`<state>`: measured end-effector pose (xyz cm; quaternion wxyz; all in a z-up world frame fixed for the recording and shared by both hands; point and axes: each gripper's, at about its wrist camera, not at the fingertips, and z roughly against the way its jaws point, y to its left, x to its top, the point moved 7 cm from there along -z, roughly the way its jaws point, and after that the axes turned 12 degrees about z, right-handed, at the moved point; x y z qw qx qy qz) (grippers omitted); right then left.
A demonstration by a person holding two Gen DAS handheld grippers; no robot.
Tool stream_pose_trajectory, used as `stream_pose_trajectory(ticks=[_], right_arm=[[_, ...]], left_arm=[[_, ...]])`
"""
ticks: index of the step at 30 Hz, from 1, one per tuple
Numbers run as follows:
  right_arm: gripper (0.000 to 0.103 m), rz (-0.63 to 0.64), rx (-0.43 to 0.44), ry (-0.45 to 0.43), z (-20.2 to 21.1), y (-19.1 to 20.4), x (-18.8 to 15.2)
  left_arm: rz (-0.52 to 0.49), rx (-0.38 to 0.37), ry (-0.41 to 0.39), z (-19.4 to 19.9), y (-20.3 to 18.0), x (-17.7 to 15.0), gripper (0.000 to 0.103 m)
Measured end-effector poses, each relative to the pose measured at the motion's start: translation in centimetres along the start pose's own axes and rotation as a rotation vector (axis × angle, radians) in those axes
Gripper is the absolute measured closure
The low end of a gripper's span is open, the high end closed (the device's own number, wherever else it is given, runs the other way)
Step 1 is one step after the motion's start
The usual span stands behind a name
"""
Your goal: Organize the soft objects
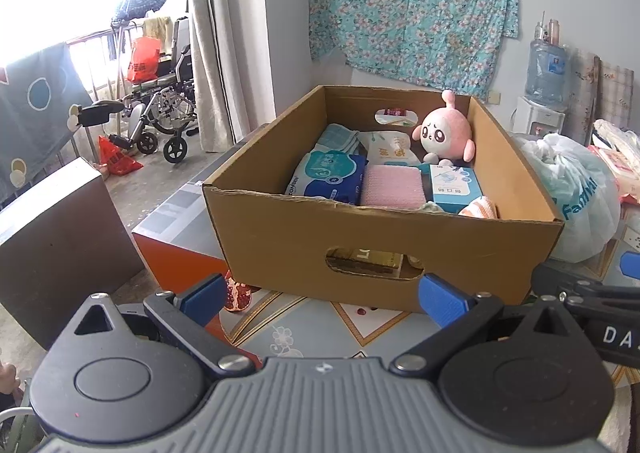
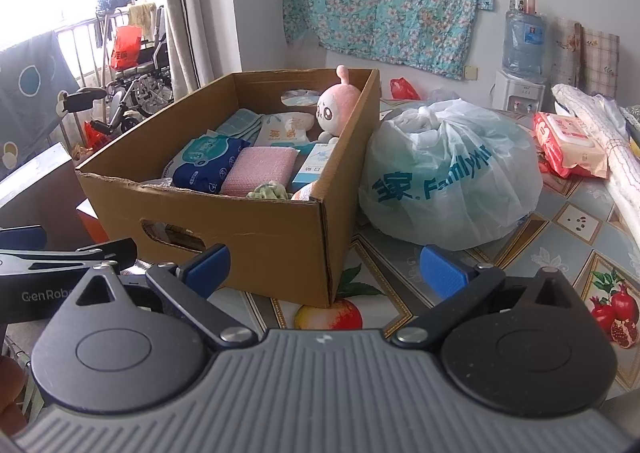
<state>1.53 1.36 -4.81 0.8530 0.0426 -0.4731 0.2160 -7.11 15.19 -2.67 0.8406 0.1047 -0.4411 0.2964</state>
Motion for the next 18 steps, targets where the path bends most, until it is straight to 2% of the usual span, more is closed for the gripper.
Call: stream_pose_trajectory(ticks=[18], right_arm=[[0.001,-0.006,0.017,0.022,-0.69,0.2,-0.45]], left_arm=[[0.009,0.003,0.037,-0.88,0.28,-0.41,0.001]])
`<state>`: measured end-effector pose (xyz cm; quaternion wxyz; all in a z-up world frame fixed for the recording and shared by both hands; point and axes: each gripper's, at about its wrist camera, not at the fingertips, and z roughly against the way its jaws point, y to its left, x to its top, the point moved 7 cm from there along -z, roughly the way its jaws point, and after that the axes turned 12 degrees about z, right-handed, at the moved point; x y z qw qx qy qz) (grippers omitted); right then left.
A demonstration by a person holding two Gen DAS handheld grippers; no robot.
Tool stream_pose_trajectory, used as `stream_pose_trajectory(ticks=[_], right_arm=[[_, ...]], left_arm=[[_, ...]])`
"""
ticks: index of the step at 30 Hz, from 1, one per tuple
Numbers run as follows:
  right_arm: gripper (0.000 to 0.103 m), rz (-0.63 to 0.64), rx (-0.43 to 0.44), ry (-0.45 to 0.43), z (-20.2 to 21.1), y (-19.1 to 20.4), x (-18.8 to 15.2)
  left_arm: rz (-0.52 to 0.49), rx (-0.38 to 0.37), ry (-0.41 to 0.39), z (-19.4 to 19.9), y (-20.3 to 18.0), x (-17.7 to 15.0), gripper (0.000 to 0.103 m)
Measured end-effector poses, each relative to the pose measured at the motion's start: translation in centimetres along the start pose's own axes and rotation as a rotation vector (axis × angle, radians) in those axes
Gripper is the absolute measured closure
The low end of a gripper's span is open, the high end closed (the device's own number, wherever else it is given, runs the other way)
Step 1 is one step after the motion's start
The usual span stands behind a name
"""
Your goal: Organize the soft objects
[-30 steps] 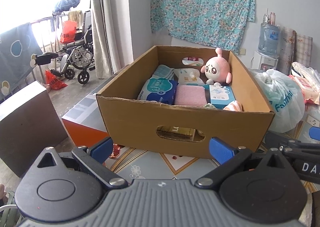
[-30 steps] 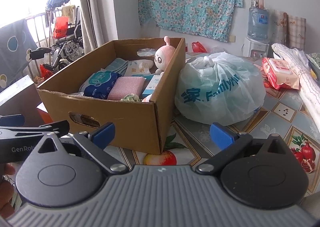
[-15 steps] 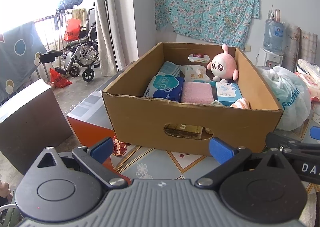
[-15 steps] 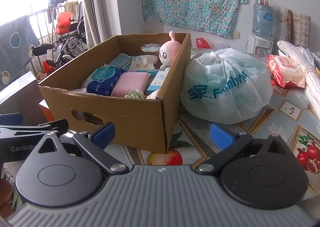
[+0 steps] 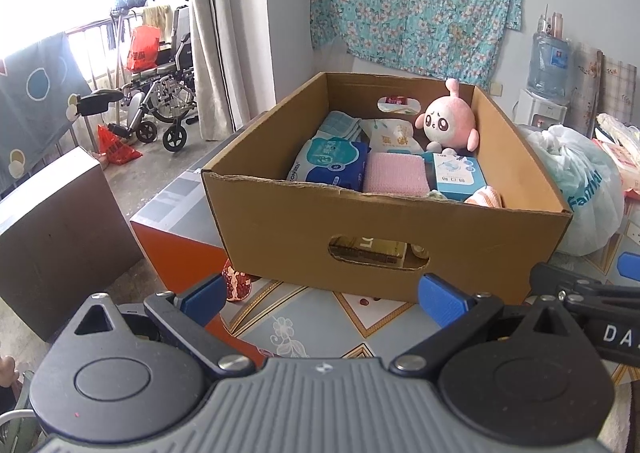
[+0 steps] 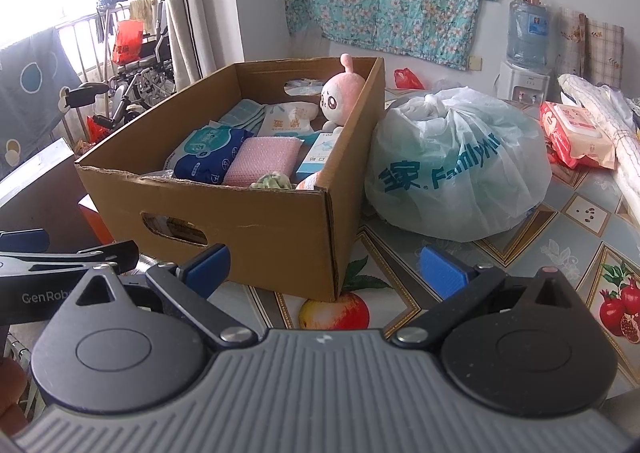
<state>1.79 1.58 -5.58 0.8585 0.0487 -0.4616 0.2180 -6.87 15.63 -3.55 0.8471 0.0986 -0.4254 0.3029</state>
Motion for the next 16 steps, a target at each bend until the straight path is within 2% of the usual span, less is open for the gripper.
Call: stream_pose_trajectory(ticks=[16], right_arm=[[0.001,-0.006,0.009,0.016,-0.46,-0.07,-0.4]], left_arm=[[-0.001,0.004,0.013,-0.51,0.18,-0.34,0.001]])
